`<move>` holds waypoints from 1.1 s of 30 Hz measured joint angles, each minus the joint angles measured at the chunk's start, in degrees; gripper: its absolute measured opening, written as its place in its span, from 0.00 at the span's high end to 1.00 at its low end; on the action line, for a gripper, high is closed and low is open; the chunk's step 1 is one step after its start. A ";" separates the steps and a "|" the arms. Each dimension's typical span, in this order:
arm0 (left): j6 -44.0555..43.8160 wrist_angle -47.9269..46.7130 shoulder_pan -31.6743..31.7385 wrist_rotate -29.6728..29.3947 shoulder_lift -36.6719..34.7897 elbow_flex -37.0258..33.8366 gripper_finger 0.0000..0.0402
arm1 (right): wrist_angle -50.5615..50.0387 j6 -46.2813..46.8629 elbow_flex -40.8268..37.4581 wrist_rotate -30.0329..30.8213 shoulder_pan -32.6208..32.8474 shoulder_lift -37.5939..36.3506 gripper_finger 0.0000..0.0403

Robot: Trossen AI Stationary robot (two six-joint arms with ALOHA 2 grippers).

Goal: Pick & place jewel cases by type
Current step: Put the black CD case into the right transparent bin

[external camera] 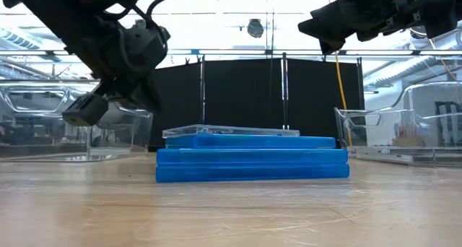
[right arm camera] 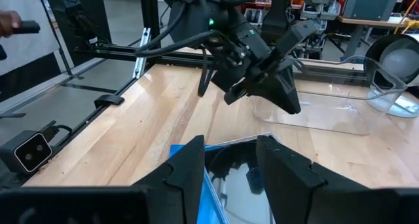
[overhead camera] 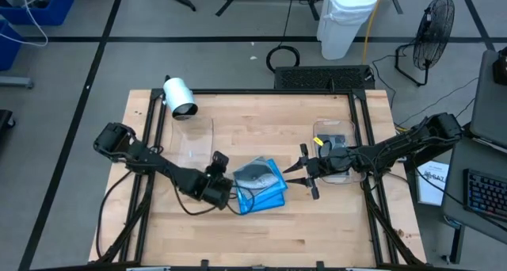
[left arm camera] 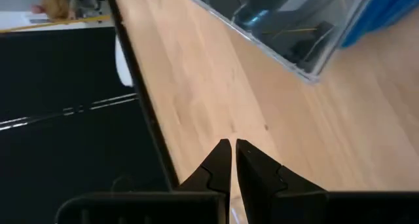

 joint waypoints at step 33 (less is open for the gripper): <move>5.38 6.45 0.06 5.13 6.49 0.00 0.52 | 0.00 -1.68 -0.04 0.02 0.00 0.02 0.68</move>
